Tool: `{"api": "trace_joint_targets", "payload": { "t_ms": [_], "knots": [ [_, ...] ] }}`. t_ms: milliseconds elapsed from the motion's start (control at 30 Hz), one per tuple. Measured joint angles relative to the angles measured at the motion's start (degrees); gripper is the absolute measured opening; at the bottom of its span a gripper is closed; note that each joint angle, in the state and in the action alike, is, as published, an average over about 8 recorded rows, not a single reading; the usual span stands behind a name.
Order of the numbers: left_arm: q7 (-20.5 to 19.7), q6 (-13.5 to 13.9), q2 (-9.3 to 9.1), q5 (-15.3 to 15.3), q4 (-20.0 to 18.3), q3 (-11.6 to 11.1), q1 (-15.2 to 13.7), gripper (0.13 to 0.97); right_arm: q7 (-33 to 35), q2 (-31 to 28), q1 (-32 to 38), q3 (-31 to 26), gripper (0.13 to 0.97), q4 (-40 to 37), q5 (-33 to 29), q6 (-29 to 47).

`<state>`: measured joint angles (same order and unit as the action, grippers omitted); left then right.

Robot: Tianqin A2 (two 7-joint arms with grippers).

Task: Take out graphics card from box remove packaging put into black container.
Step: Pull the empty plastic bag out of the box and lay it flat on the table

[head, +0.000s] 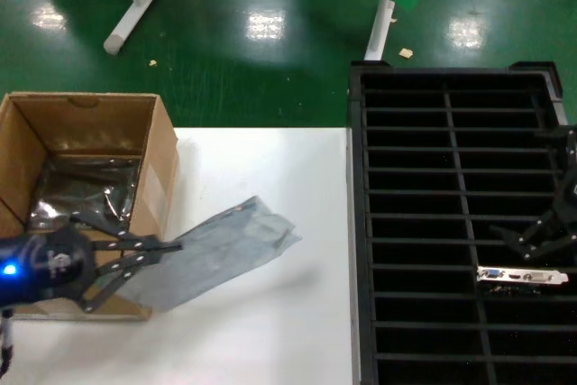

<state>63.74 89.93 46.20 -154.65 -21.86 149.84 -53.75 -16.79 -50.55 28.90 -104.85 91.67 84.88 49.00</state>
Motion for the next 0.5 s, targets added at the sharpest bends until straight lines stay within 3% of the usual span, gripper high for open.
{"api": "trace_joint_targets", "payload": {
  "t_ms": [300, 400, 500],
  "knots": [
    [2.2, -1.7, -7.7, 11.9, 4.5, -12.5, 0.0, 0.147, 0.0, -0.3, 0.1, -0.4, 0.966, 0.0, 0.2, -0.3],
    [2.3, -3.0, -9.03, 15.5, 4.3, -16.0, 0.6, 0.163, 0.0, -0.4, 0.2, -0.5, 0.966, 0.0, 0.3, -0.4],
    [1.2, -4.9, -9.38, 18.3, 1.7, -19.5, 2.3, 0.178, -0.1, -0.4, 0.2, -0.6, 0.966, 0.0, 0.4, -0.4]
  ]
}}
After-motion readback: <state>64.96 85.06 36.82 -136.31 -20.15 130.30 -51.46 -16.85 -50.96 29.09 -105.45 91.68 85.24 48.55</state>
